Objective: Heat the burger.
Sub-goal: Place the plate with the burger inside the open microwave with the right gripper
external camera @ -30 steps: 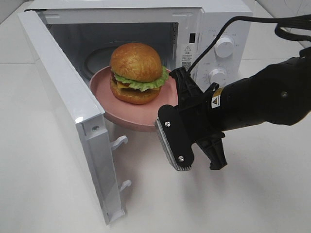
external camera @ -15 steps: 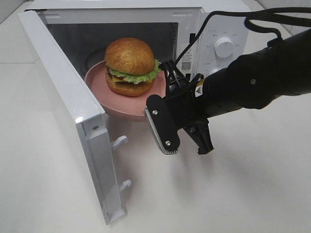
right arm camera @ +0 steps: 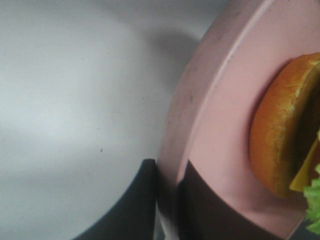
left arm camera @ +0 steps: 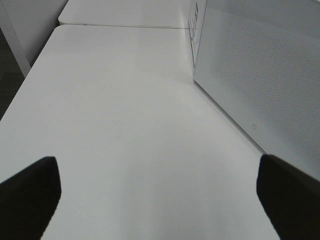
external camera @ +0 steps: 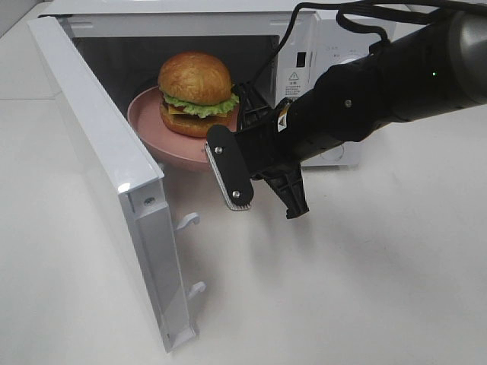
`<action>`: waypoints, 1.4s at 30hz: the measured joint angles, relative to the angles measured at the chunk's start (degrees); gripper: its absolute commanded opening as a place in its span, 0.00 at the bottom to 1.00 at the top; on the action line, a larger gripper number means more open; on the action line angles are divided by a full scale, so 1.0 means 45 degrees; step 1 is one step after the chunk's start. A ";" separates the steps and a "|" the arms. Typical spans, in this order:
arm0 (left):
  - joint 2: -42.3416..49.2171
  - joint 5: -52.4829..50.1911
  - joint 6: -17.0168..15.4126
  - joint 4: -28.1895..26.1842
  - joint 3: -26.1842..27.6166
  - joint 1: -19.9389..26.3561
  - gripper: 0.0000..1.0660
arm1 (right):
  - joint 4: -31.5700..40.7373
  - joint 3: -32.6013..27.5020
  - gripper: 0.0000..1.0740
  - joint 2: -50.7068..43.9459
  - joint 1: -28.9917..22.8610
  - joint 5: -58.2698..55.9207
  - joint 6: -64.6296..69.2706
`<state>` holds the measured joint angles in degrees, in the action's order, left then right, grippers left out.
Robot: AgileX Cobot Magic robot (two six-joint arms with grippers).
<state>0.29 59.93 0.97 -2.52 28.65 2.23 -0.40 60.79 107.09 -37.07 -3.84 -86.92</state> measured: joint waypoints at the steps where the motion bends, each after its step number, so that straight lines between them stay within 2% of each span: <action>1: 0.0000 0.0000 0.0000 0.0000 0.0000 0.0000 0.95 | 0.0000 0.0000 0.00 0.0000 0.0000 0.0000 0.0000; 12: 0.0000 0.0000 0.0000 0.0000 0.0000 0.0000 0.95 | -0.0471 0.1604 0.00 0.0879 0.0038 -0.0611 0.0624; 21: 0.0000 0.0000 0.0000 0.0000 0.0000 0.0000 0.95 | -0.1681 0.3234 0.00 0.1757 0.0038 -0.1642 0.2432; 36: 0.0000 0.0000 0.0000 0.0000 0.0000 0.0000 0.95 | -0.3909 0.4826 0.00 0.2801 0.0038 -0.2967 0.5628; 42: 0.0000 0.0000 0.0000 0.0000 0.0000 0.0000 0.95 | -0.4329 0.5462 0.01 0.3170 0.0038 -0.2992 0.5781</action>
<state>0.29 59.93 0.97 -2.52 28.65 2.23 -19.88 85.37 121.35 -36.90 -17.30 -60.91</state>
